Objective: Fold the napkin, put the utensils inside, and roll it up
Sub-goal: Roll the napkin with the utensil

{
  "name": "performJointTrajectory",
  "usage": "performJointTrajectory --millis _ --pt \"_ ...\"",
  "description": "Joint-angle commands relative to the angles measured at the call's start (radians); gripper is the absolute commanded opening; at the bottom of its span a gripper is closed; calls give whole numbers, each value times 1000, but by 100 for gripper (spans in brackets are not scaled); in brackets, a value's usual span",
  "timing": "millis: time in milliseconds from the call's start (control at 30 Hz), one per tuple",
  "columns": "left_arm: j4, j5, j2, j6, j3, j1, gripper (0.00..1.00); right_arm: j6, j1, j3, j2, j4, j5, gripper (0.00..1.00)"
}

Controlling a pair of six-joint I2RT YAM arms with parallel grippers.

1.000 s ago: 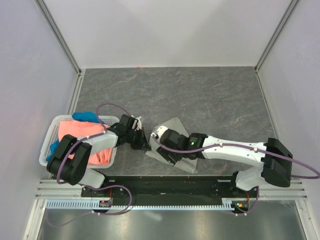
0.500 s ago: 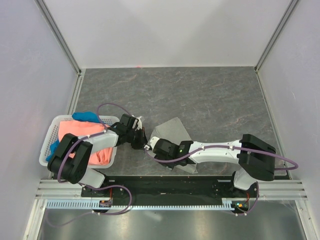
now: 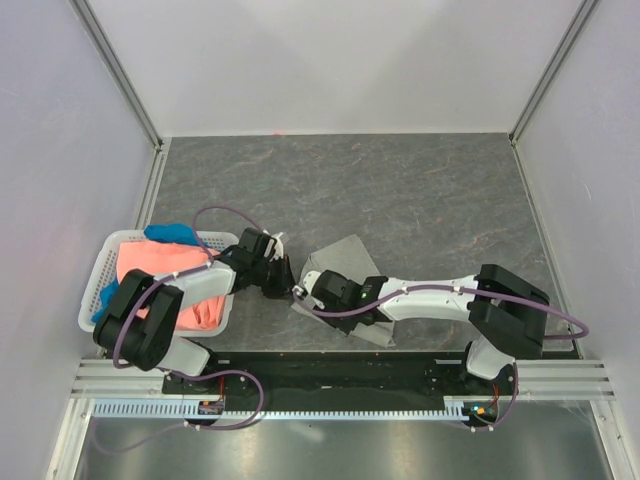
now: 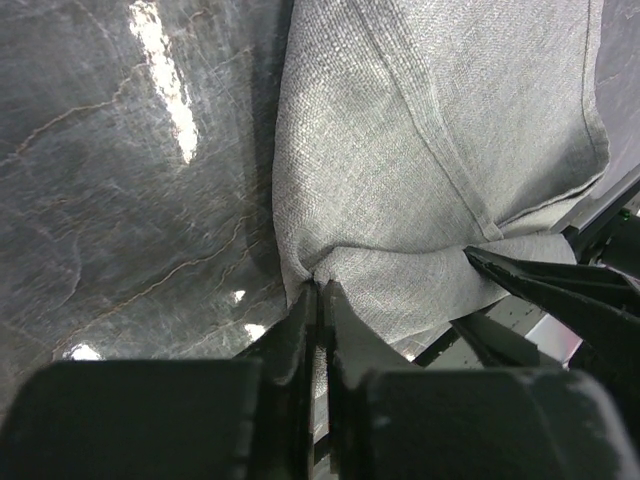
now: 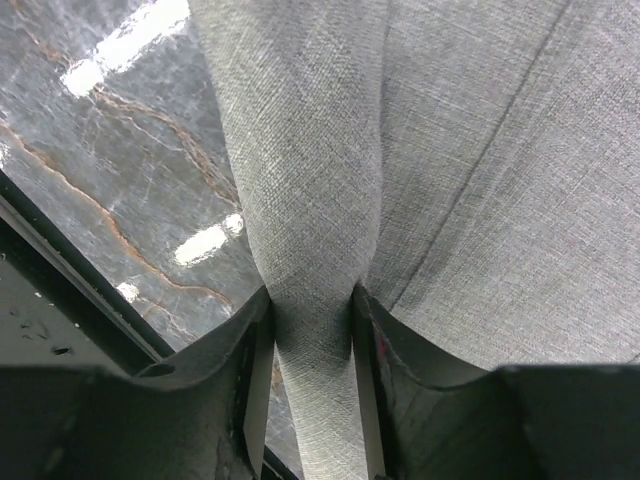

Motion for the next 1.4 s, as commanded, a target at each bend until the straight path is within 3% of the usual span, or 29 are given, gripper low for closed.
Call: performJointTrajectory --millis 0,33,67,233,533,800,1000,1367 --pt "14 -32 -80 36 -27 0 23 1 -44 -38 33 2 -193 39" --pt "14 -38 -97 36 -30 0 30 1 -58 -41 28 -1 -225 34" --pt "16 -45 -136 33 -34 0 42 1 -64 -47 20 0 -252 32" --pt "22 -82 -242 20 -60 0 61 6 -121 -62 7 -12 -415 26" --pt "63 -46 -334 -6 -126 0 63 -10 -286 -42 36 -25 -725 25" --pt "126 -15 -335 -27 -181 0 64 -40 -394 1 178 -28 -1032 25" --pt "195 -6 -281 -26 -193 -1 66 -69 -449 38 270 -32 -1141 25" --pt "297 53 -100 -4 -172 -1 64 -148 -483 148 408 -113 -1172 25"
